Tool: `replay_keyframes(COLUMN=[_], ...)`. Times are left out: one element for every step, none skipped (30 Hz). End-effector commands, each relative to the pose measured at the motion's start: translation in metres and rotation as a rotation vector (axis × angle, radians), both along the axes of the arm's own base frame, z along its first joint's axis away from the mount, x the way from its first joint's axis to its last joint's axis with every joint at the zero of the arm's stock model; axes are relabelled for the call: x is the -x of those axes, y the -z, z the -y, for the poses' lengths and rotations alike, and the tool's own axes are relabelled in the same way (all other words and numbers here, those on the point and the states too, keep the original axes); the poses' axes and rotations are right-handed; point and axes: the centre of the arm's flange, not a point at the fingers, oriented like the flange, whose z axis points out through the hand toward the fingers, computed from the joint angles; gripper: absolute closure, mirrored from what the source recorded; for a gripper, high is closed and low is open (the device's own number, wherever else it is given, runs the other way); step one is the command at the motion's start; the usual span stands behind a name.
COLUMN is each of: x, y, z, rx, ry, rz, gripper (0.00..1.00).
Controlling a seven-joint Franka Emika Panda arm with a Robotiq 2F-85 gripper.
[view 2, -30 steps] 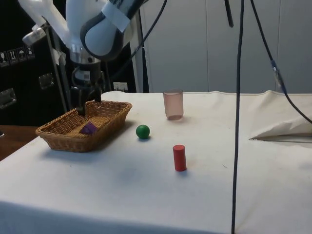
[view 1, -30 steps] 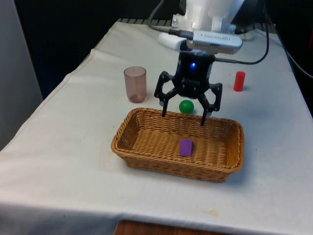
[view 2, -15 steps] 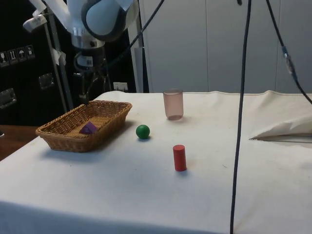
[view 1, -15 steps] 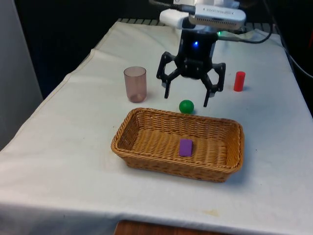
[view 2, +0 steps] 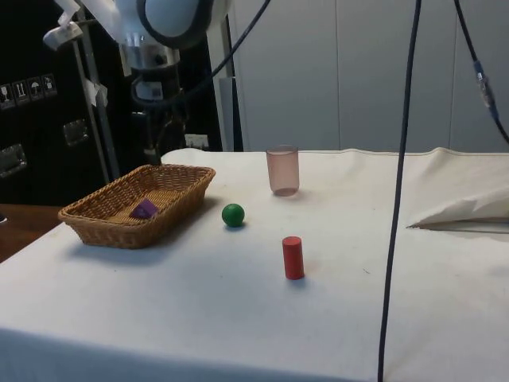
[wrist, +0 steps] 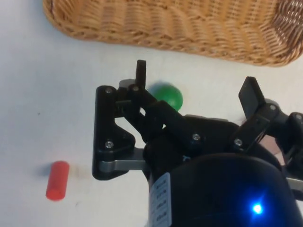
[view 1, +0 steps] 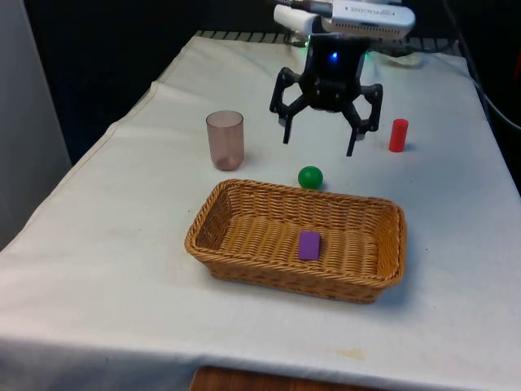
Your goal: Pick up the triangular block and place it into the basket.
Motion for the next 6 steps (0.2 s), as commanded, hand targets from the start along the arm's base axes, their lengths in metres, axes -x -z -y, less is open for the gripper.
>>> replay_keyframes(x=[0.0041,0.0057,0.0068,0.0080,0.0087,0.0062], y=[-0.0029,-0.0032,-0.0038,-0.0046,-0.0058,-0.0041], z=[-0.0011,-0.0020,-0.0018,-0.0022,-0.0020,-0.0013], rx=[0.000,-0.001,-0.002,-0.003,-0.004,-0.002], ry=[-0.003,-0.005,-0.004,-0.004,-0.003,0.000], rz=[-0.014,-0.022,-0.029,-0.035,-0.040,-0.036], gripper=[0.00,0.00,0.00,0.00,0.00,0.00])
